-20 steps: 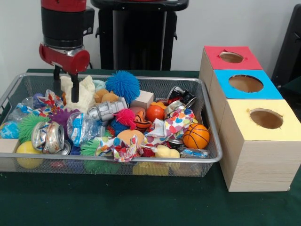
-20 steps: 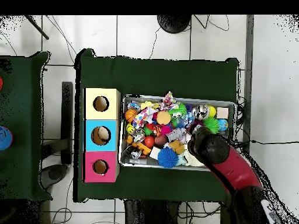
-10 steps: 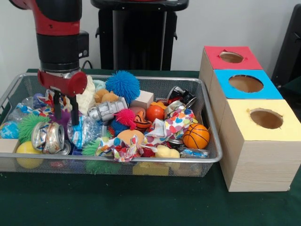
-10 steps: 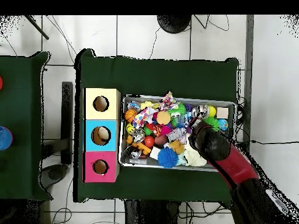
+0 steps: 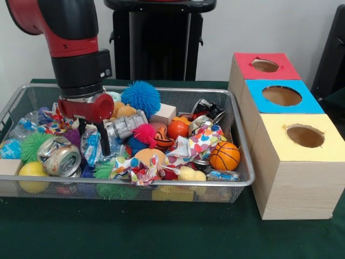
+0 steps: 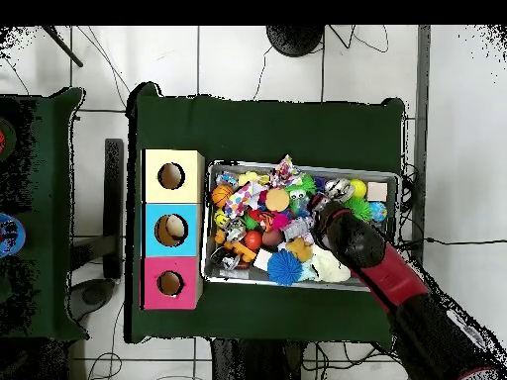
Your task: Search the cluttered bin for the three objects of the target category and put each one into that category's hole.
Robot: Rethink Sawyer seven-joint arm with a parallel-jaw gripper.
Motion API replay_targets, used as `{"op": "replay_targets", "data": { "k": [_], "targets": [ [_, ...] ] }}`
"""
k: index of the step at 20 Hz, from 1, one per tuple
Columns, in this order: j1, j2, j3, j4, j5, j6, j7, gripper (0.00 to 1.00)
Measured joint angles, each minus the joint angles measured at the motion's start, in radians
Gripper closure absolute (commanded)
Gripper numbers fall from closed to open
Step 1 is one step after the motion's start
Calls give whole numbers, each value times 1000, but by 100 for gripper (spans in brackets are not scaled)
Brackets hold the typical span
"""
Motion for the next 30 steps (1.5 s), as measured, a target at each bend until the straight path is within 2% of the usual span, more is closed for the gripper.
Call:
{"op": "replay_targets", "data": {
  "k": [6,11,12,15,23,30],
  "targets": [
    [-28,13,46,0,-11,0,0,0],
    [-3,8,42,0,-15,0,0,0],
    [24,3,33,0,-27,0,0,100],
    [33,1,30,0,-33,1,0,100],
    [155,-24,-59,-5,-82,37,0,100],
    [217,-47,-108,-5,-82,41,0,100]
  ]
}}
